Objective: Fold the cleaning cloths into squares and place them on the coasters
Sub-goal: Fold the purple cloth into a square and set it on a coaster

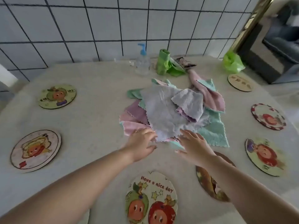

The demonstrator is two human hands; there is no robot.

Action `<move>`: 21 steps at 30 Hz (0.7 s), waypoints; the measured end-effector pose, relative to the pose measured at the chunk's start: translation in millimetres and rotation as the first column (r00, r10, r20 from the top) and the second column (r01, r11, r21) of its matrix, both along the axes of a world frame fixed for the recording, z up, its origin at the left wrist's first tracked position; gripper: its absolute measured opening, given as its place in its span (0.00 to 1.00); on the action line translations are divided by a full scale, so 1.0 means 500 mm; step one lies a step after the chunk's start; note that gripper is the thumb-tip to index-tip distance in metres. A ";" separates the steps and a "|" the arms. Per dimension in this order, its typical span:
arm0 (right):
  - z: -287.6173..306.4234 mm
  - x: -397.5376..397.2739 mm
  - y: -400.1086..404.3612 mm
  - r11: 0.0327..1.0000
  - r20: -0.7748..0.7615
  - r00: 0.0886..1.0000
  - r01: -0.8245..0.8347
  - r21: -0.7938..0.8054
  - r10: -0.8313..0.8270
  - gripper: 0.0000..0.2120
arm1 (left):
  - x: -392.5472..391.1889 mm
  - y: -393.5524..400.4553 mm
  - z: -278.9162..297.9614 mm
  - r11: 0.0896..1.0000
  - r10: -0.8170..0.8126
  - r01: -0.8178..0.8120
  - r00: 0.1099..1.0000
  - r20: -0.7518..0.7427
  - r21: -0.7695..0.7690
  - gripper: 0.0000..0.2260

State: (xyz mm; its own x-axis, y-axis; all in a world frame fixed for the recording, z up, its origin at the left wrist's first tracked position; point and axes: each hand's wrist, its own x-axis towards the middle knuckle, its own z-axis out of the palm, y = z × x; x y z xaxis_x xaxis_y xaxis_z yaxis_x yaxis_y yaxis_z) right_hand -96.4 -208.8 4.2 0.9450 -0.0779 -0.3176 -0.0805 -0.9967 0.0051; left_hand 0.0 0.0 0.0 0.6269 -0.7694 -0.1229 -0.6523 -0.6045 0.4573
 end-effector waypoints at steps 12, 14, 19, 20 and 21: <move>-0.032 0.084 -0.159 0.954 0.302 0.941 -0.221 0.204 0.153 0.13 | -0.005 -0.221 -0.054 0.964 0.220 -0.210 0.974 0.050 -0.161 0.11; -0.034 0.090 -0.172 0.954 0.400 0.902 -0.248 0.169 0.164 0.14 | 0.002 -0.227 -0.054 0.939 0.281 -0.264 0.958 0.052 -0.219 0.09; -0.003 0.117 -0.191 0.962 0.446 0.875 -0.256 0.098 0.187 0.16 | 0.050 -0.199 -0.014 0.910 0.337 -0.304 0.939 0.076 -0.281 0.07; 0.005 0.129 -0.202 0.967 0.458 0.869 -0.245 0.072 0.186 0.15 | 0.064 -0.194 -0.006 0.908 0.333 -0.287 0.936 0.111 -0.304 0.06; 0.014 0.144 -0.214 0.972 0.457 0.870 -0.230 0.047 0.183 0.14 | 0.079 -0.188 0.004 0.908 0.329 -0.268 0.932 0.151 -0.322 0.06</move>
